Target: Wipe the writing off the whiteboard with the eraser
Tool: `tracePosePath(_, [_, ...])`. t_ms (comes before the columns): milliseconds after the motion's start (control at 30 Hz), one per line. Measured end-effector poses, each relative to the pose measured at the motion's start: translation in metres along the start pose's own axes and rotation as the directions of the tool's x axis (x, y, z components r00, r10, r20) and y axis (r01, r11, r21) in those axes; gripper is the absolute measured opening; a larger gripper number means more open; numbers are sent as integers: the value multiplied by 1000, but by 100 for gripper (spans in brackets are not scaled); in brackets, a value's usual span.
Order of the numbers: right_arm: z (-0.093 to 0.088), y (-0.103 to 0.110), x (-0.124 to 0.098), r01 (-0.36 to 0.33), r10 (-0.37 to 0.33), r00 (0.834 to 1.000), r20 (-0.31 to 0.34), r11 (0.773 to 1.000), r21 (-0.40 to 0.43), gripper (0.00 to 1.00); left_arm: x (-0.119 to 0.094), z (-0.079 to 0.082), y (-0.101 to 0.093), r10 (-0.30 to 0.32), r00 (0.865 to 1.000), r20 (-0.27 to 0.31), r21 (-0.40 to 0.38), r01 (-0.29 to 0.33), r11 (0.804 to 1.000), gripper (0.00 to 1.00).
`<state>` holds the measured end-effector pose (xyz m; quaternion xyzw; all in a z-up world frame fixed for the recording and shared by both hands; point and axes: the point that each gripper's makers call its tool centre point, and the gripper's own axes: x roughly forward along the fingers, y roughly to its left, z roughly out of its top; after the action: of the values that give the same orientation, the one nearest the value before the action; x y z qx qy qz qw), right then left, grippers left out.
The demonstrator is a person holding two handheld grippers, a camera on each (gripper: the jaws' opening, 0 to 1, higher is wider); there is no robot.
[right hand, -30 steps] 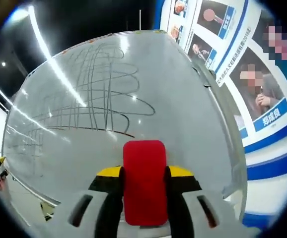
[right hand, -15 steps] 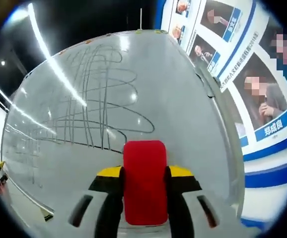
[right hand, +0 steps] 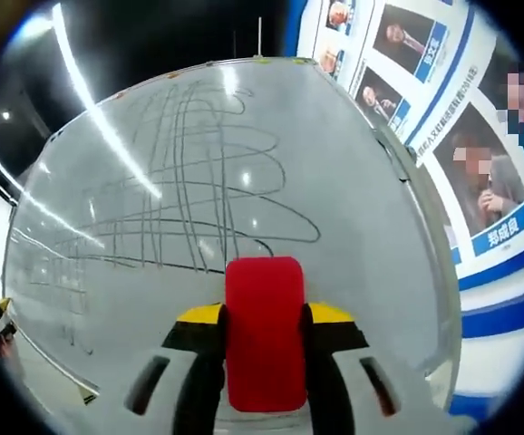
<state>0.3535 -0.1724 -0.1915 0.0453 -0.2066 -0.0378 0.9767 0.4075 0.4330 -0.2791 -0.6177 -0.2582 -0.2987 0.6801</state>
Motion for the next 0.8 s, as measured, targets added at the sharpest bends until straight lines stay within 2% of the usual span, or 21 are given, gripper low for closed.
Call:
tracePosePath(467, [2, 50, 1, -27, 28, 1000, 12, 998, -59, 29, 1, -9, -10, 1, 1000, 7, 0, -1, 1000, 32])
tracePosePath(700, [1, 97, 1, -76, 78, 997, 7, 985, -153, 29, 1, -3, -4, 4, 1000, 9, -2, -4, 1000, 33])
tracePosePath(800, [1, 115, 0, -75, 78, 997, 16, 985, -154, 29, 1, -3, -4, 4, 1000, 10, -1, -4, 1000, 33])
